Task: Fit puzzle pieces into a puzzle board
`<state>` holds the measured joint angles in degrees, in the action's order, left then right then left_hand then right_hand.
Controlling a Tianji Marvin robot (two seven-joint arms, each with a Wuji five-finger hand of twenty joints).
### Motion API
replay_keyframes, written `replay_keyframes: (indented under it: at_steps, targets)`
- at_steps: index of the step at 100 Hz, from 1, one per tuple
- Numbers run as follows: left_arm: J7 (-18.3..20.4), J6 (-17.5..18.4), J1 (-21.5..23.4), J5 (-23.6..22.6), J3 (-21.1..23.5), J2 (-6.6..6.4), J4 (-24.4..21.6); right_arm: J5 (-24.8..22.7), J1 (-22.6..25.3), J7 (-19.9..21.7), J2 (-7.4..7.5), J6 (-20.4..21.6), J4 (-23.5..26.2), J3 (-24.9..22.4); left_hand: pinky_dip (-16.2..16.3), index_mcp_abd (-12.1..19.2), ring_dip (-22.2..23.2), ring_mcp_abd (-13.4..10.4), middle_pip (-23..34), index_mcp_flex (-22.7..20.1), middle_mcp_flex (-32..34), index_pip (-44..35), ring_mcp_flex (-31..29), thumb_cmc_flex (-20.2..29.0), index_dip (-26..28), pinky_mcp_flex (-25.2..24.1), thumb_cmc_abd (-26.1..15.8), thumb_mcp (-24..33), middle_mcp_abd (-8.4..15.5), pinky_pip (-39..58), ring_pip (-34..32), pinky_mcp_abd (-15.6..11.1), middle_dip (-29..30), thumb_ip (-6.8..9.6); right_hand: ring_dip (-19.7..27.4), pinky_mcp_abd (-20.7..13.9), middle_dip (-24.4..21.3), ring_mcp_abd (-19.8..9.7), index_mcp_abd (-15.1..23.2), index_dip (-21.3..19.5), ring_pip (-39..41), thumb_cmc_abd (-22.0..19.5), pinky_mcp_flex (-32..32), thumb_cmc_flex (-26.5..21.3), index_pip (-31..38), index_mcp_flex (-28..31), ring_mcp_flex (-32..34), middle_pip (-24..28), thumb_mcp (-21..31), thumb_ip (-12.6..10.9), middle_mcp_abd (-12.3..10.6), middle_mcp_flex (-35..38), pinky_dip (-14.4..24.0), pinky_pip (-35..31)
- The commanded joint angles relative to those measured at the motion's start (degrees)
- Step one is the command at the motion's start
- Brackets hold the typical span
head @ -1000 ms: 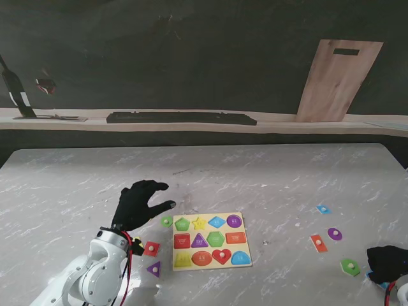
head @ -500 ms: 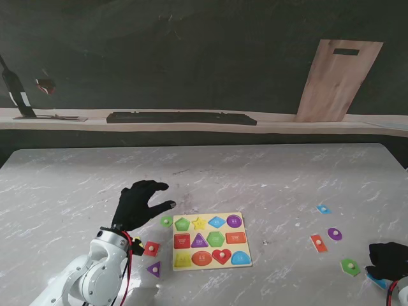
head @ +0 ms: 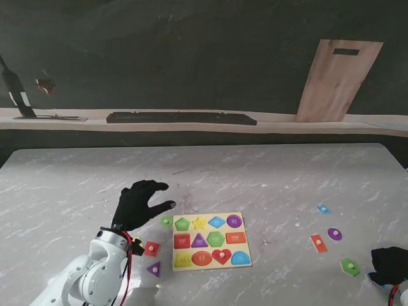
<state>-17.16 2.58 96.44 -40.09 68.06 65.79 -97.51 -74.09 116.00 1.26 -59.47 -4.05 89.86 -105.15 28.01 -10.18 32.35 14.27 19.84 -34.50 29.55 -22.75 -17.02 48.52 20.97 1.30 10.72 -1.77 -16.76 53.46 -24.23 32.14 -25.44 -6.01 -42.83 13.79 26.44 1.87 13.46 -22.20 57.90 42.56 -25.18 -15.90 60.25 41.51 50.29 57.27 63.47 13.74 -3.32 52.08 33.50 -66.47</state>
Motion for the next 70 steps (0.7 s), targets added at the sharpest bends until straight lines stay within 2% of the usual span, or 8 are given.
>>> replay_keyframes:
  at_steps: [1, 43, 70]
  targets:
    - [0.2, -0.2, 0.2, 0.2, -0.1, -0.08, -0.4, -0.6, 0.9, -0.1, -0.33, -0.1, 0.5, 0.0, -0.3, 0.0, 0.1, 1.1, -1.3, -0.1, 0.2, 1.0, -0.4, 0.8, -0.2, -0.5, -1.4, -0.6, -0.7, 0.5, 0.9, -9.3, 0.1, 1.65, -0.8, 1.5, 0.5, 1.3, 0.8, -1.0, 1.8, 1.8, -0.6, 1.7, 1.3, 1.9, 1.7, 1.8, 0.3, 1.0, 0.9, 2.2, 0.9, -1.9]
    - [0.2, -0.2, 0.2, 0.1, 0.0, -0.09, -0.4, -0.9, 1.9, -0.9, -0.54, -1.4, 1.1, -0.4, -0.3, -0.1, 0.0, 1.0, -1.3, 0.0, 0.1, 1.0, -0.4, 0.8, -0.2, -0.5, -1.5, -0.6, -0.6, 0.5, 0.9, -9.3, 0.1, 1.64, -1.2, 2.0, 0.8, 1.8, 2.1, -1.0, 2.8, 2.7, -1.3, 0.2, 2.6, 3.6, 3.2, 2.2, -0.1, 2.4, 1.1, 4.1, 1.2, -2.6]
    - [0.2, -0.2, 0.2, 0.1, 0.0, -0.08, -0.4, -0.5, 2.0, 0.6, -0.55, -2.1, 1.2, 0.0, -0.3, -0.1, 0.0, 1.0, -1.3, -0.1, 0.2, 1.0, -0.4, 0.8, -0.2, -0.5, -1.4, -0.6, -0.7, 0.5, 1.0, -9.4, 0.1, 1.64, -1.3, 1.9, 0.8, 1.8, 4.5, 1.2, 3.0, 2.3, -1.6, -2.2, 5.3, 3.7, 4.0, 2.0, 0.0, 3.2, 0.8, 5.3, 1.1, -2.7]
